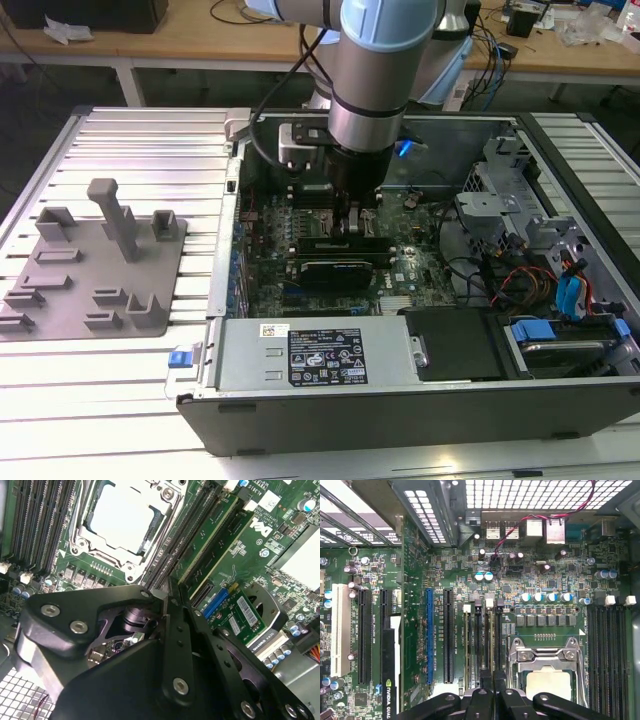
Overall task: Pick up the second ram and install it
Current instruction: 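Insert the second ram into the second slot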
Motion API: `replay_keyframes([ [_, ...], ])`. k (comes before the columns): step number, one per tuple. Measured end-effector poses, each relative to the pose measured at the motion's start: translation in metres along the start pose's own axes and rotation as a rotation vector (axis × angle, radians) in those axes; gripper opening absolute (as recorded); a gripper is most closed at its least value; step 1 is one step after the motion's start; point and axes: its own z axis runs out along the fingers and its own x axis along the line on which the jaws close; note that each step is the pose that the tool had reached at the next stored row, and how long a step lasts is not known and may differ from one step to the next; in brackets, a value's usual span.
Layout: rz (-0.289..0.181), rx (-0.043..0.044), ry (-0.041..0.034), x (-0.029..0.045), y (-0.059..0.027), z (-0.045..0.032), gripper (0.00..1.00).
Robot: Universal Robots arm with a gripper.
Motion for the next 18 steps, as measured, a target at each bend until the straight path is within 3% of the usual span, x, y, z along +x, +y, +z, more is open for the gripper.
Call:
replay_keyframes([
  [14,0.000,0.0001,-0.0008,0.0000,-0.0001,0.0025,0.09],
  [18,0.000,0.0001,-0.0010,0.0001,-0.0004,0.0076,0.09],
])
